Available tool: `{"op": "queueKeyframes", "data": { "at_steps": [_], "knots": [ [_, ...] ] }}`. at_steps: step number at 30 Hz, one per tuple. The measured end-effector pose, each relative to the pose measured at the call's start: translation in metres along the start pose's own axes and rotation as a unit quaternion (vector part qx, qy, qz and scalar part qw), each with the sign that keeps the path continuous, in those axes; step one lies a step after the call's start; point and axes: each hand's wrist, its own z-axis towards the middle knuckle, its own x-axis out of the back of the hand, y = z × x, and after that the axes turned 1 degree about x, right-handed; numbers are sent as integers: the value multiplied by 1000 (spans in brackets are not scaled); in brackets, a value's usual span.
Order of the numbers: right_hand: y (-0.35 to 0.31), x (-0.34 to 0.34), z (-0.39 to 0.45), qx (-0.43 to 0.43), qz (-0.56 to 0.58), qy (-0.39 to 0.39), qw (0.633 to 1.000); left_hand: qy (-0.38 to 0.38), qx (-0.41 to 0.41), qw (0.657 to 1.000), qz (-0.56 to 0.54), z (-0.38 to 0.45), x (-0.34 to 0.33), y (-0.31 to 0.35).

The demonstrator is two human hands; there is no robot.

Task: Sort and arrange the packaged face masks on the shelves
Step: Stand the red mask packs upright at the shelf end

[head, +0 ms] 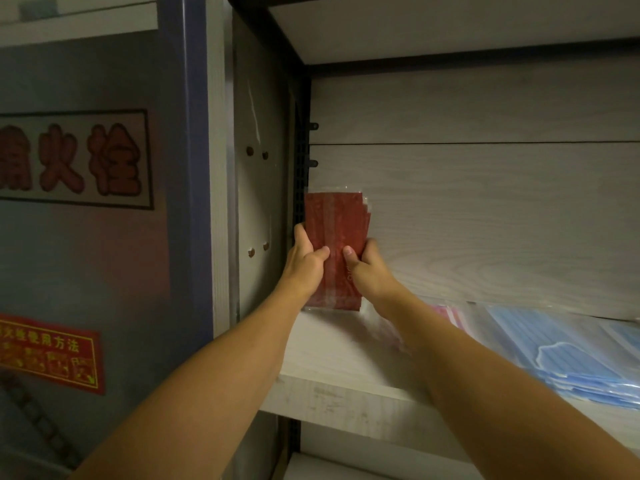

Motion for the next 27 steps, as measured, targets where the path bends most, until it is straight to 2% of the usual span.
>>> {"op": "queueKeyframes", "data": {
  "at_steps": [5,9,17,20,23,27],
  "knots": [
    [0,2,-3,-38,41,-44,997,3,9,1000,-1,0,0,-1],
    [1,2,-2,-36,48,-29,998,23,22,999,-17,-1,1,0],
    [-3,2,1,-6,26,-27,999,-12,5,999,-48,-3,-3,12],
    [-1,1,1,-27,19,-52,998,-8,13,1000,-10,-4,2,9],
    [4,-1,-3,-25,-38,-70,996,-10,33,998,60,-6,5,6],
    [-4,-4,-6,-10,-72,-43,996,1,38,996,85,-7,3,9]
  ]
}}
